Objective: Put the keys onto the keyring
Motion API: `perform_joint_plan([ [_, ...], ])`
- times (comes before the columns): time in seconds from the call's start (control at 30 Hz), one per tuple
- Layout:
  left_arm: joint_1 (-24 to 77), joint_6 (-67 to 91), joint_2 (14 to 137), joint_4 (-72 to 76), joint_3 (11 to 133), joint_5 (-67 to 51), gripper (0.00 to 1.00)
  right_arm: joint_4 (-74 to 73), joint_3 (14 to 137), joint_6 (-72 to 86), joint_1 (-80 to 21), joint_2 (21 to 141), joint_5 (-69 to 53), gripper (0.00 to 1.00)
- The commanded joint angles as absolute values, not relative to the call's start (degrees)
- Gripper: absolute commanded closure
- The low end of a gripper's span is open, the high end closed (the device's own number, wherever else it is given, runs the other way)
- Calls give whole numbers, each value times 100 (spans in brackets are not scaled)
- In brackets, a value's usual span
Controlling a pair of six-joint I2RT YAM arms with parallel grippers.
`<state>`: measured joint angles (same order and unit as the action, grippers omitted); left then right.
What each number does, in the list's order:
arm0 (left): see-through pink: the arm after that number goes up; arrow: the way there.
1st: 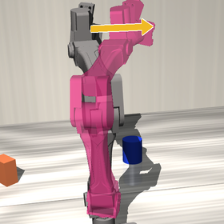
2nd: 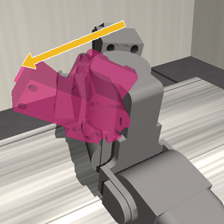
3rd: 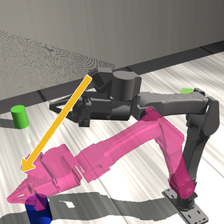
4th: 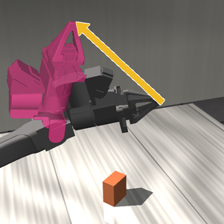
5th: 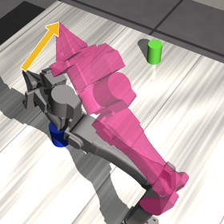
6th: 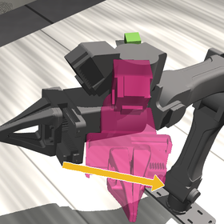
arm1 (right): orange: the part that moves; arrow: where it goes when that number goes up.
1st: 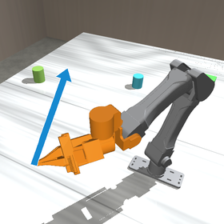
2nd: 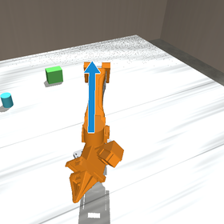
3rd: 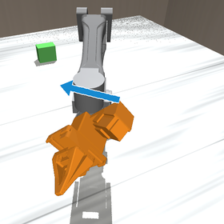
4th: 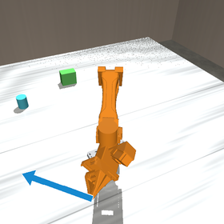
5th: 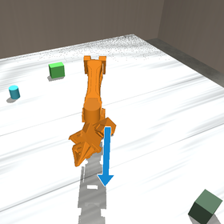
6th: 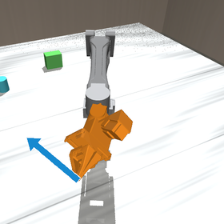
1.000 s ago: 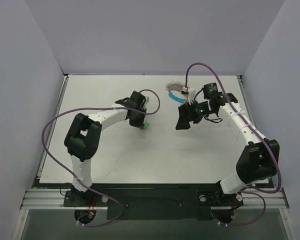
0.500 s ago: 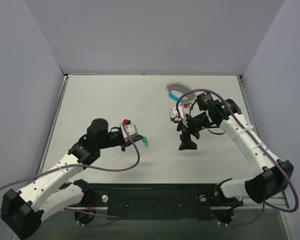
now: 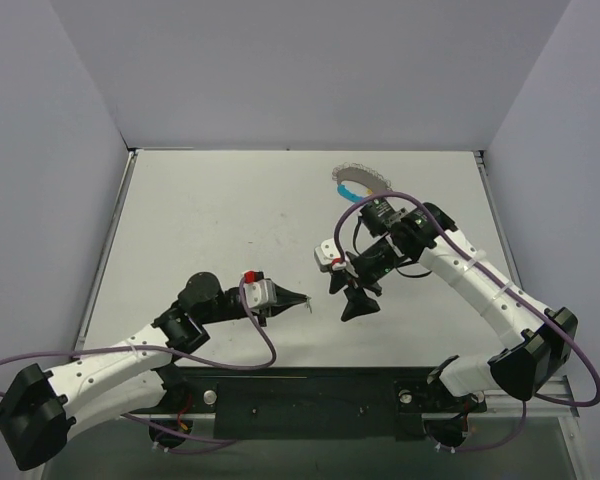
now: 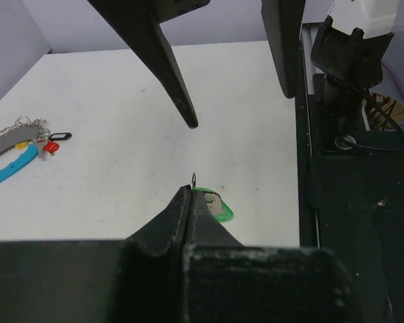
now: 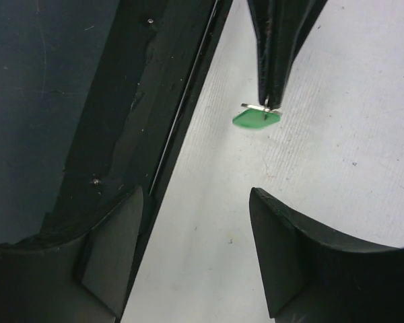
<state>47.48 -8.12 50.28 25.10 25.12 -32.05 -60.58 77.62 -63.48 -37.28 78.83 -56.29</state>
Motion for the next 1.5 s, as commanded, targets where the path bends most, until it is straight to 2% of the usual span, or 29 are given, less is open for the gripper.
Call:
perform_joint_plan([
  [0.0,4992,-317,5018,3585,2251,-2699,100,-5645,7717,-5750,-3735,7796,-5696,42],
  [0.33,5062,790,5431,4350,2039,-2189,100,-4430,7383,-4422,-3797,7787,-5414,56],
  [0.73,5062,1740,5827,5791,1600,-2004,100,-3920,7207,-4008,-3902,7866,-5326,67],
  [1.47,5062,1951,6099,6100,1591,-2030,100,-3797,7225,-3894,-4061,7928,-5317,82],
])
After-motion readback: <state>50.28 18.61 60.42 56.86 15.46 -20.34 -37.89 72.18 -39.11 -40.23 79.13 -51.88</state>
